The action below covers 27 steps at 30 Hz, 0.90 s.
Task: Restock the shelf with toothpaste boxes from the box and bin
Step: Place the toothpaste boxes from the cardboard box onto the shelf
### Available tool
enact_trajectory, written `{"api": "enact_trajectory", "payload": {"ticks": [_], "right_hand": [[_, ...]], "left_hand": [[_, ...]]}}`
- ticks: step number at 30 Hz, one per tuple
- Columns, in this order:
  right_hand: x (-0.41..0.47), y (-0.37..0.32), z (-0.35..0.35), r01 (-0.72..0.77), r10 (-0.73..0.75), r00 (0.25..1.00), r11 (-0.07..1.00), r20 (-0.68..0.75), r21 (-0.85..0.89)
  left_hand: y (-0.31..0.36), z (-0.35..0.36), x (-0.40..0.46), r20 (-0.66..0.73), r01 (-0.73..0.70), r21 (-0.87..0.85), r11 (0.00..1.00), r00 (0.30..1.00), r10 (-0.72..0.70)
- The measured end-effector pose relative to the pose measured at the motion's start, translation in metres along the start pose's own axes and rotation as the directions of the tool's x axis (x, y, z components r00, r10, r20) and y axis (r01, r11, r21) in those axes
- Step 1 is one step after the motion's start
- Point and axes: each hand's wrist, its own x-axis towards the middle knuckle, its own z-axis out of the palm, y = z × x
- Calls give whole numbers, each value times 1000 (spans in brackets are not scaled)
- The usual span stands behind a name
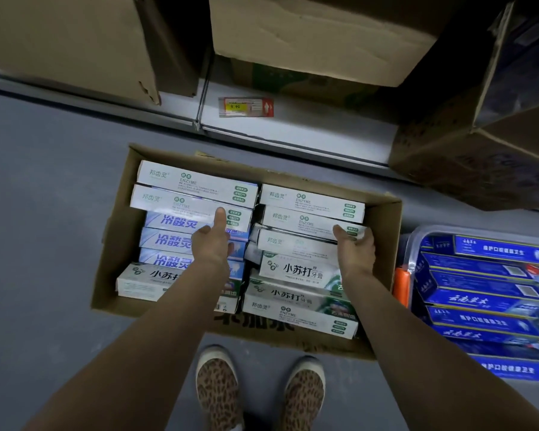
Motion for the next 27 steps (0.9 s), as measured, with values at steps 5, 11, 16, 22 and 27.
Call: {"api": "enact_trajectory", "payload": {"ticks": [5, 11, 16, 22, 27], "right_hand": [[7, -1, 5, -10, 10, 998, 1000, -59, 1], [12, -3, 3, 5, -5, 996, 1000, -86, 7], [10, -1, 7, 71, -76, 997, 990, -34, -118], [-1, -9, 3, 103, -120, 988, 981, -97, -163], [-8, -1, 3, 136, -140, 987, 990, -81, -47]], "left_hand": [[9, 10, 10, -42, 44, 1, 999, 998, -44], [13, 13, 17, -69, 60, -15, 998, 996, -61], [18, 14, 24, -76, 76, 7, 997, 994, -75], [17, 12, 32, -79, 90, -9, 996, 993, -91], [17, 11, 31, -61, 106, -12, 994, 992, -106]]}}
